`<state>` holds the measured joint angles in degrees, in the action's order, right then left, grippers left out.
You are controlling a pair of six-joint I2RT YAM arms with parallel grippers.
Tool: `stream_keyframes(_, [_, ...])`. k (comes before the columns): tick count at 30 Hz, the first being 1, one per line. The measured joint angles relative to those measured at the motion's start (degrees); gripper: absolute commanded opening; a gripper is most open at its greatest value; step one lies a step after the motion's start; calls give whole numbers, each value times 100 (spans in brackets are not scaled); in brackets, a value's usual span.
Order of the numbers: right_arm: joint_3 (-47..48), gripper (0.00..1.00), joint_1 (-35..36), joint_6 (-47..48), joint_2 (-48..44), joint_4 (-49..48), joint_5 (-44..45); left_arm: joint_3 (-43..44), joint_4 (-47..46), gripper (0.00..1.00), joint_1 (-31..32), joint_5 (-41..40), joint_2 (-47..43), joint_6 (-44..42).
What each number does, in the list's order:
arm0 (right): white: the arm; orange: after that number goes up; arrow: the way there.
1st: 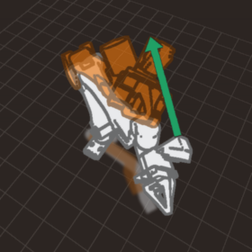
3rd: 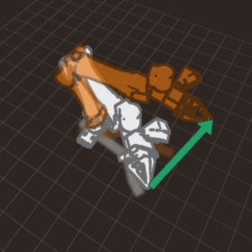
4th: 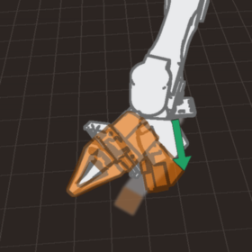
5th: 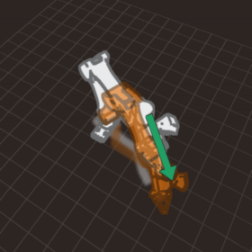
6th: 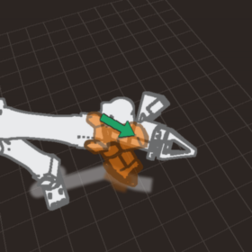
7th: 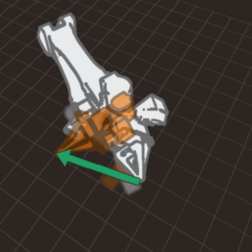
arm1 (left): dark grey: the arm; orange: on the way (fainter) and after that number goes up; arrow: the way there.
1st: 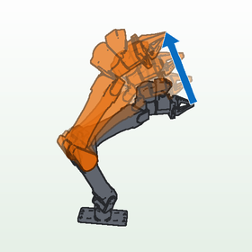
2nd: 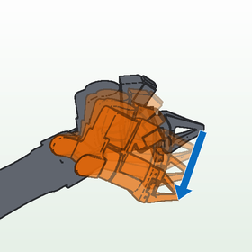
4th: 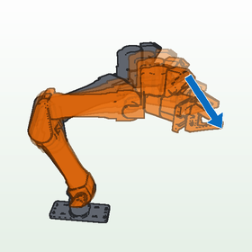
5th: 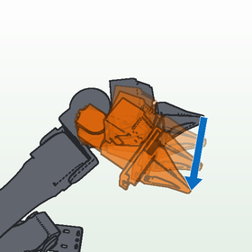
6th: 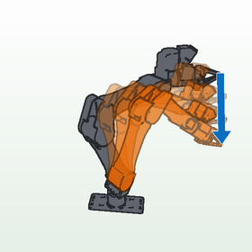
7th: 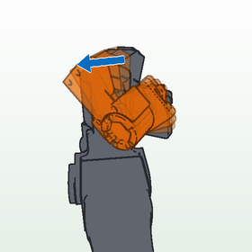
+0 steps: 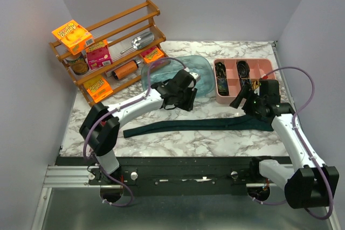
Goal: Roll the ties
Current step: Flatten out the tie at the center of the board.
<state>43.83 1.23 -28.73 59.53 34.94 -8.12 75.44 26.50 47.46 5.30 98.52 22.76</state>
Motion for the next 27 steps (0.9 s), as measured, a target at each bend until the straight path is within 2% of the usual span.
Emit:
stream_keyframes(7, [-619,90,-1115,-173,2,-52,-337,72,-719,30,660,472,479,74])
stream_keyframes(10, [-739,89,-1567,-160,61,-131,-531,50,-1027,20,885,529,479,144])
stream_keyframes(11, [-754,89,-1687,-138,109,-160,-573,42,-1115,13,944,527,479,179])
stream_keyframes(14, [-769,88,-1950,-74,269,-269,-645,-37,-1322,1,1049,518,479,258])
stream_keyframes(27, [-769,84,-2194,131,997,-791,-675,-459,-1458,0,1062,181,986,614])
